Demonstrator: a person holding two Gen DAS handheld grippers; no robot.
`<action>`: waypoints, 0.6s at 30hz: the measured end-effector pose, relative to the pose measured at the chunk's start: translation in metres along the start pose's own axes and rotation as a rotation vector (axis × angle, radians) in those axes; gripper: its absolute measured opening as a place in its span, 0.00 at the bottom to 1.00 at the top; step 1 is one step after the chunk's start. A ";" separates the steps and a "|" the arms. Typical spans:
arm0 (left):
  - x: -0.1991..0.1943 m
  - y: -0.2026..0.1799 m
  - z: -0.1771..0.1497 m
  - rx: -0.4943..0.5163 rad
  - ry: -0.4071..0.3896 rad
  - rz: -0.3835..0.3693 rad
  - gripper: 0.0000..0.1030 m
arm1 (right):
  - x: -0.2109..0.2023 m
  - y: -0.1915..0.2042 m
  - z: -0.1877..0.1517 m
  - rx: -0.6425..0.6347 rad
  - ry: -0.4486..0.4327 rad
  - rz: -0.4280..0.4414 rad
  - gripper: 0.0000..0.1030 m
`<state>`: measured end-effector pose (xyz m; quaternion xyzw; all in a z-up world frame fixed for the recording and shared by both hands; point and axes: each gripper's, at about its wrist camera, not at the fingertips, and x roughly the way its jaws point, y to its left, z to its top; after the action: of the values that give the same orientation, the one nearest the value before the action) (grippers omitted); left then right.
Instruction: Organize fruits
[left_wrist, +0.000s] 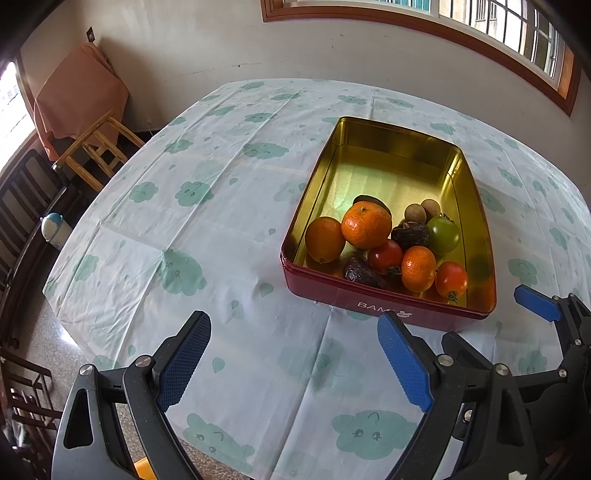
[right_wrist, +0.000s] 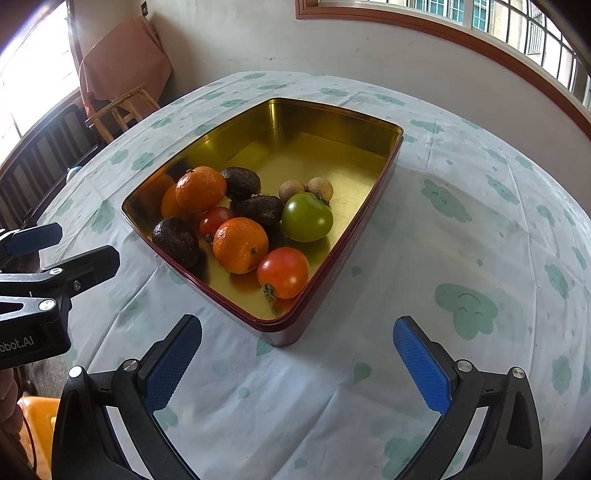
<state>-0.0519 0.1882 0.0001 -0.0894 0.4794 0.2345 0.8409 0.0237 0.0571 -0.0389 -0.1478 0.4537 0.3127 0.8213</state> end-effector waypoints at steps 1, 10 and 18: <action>0.000 -0.001 0.001 -0.001 0.001 -0.002 0.88 | 0.000 0.000 0.000 0.001 0.000 0.000 1.00; -0.001 -0.006 0.001 0.009 -0.005 -0.006 0.88 | 0.000 0.001 0.000 -0.003 0.001 0.000 1.00; -0.002 -0.007 0.003 0.019 -0.009 -0.016 0.88 | 0.000 0.000 0.000 -0.004 -0.001 0.000 1.00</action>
<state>-0.0472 0.1824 0.0028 -0.0841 0.4770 0.2236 0.8458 0.0236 0.0574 -0.0385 -0.1493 0.4529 0.3135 0.8212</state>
